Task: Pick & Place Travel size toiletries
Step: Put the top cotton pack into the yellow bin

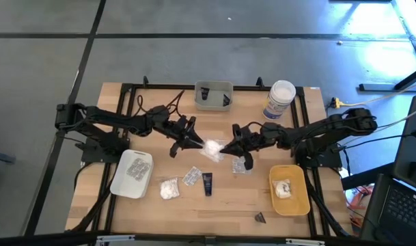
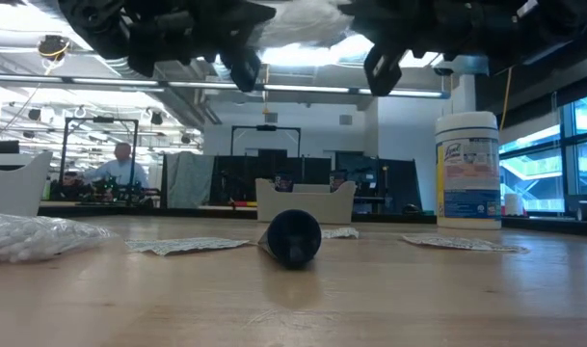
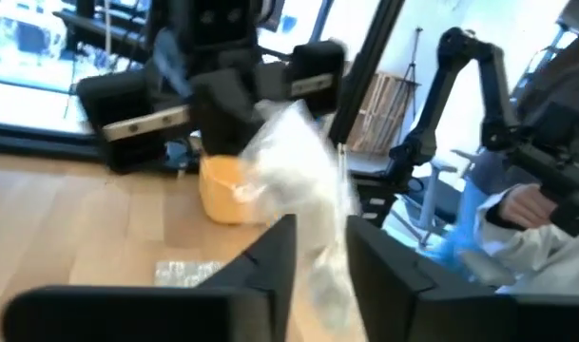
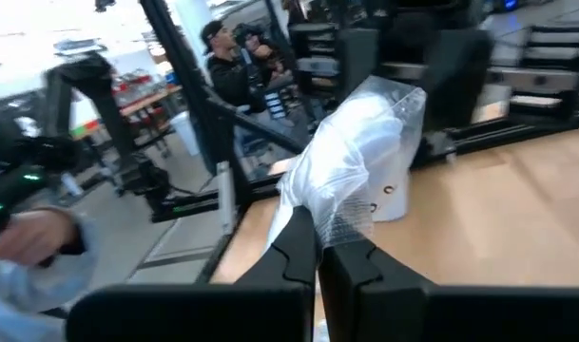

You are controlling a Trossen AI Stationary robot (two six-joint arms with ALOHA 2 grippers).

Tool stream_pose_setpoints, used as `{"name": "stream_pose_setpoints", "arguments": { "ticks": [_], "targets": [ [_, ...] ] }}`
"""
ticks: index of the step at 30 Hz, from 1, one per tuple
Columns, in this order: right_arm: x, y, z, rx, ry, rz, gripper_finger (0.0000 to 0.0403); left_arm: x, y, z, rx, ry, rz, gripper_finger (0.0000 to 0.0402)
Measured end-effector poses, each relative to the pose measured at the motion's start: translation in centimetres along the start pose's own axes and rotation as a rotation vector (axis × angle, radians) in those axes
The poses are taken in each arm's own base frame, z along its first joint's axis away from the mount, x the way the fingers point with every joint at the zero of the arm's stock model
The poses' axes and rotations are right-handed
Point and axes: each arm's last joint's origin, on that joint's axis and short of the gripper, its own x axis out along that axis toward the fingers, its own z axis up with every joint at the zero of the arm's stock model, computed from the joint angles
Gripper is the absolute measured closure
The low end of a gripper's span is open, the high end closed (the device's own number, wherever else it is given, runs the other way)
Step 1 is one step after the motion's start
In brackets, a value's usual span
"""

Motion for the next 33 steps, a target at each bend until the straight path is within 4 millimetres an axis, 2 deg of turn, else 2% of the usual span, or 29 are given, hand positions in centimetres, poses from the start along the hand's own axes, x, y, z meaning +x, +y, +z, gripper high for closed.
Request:
{"name": "stream_pose_setpoints", "arguments": {
  "ticks": [4, 9, 15, 22, 33],
  "targets": [
    [-0.7, 0.4, 0.4, 0.046, 0.048, 0.020, 0.0401, -0.7, 0.8, -0.2, -0.035, 0.047, 0.044, 0.0261],
    [-2.5, 1.3, 0.6, 0.110, 0.151, -0.046, 0.0402, -2.3, 1.7, -0.5, -0.119, 0.149, 0.087, 0.0239],
    [-5.3, 2.7, 0.5, 0.179, 0.248, -0.217, 0.0402, -3.8, 2.3, -0.6, -0.187, 0.211, 0.204, 0.0245],
    [-7.8, 4.8, -0.1, 0.293, 0.377, -0.322, 0.0403, -4.2, 2.6, -0.9, -0.211, 0.234, 0.237, 0.0255],
    [-9.6, 10.4, 3.0, 0.212, 0.603, -0.498, 0.0403, -4.1, 2.5, -0.9, -0.217, 0.239, 0.231, 0.0256]
  ]
}}
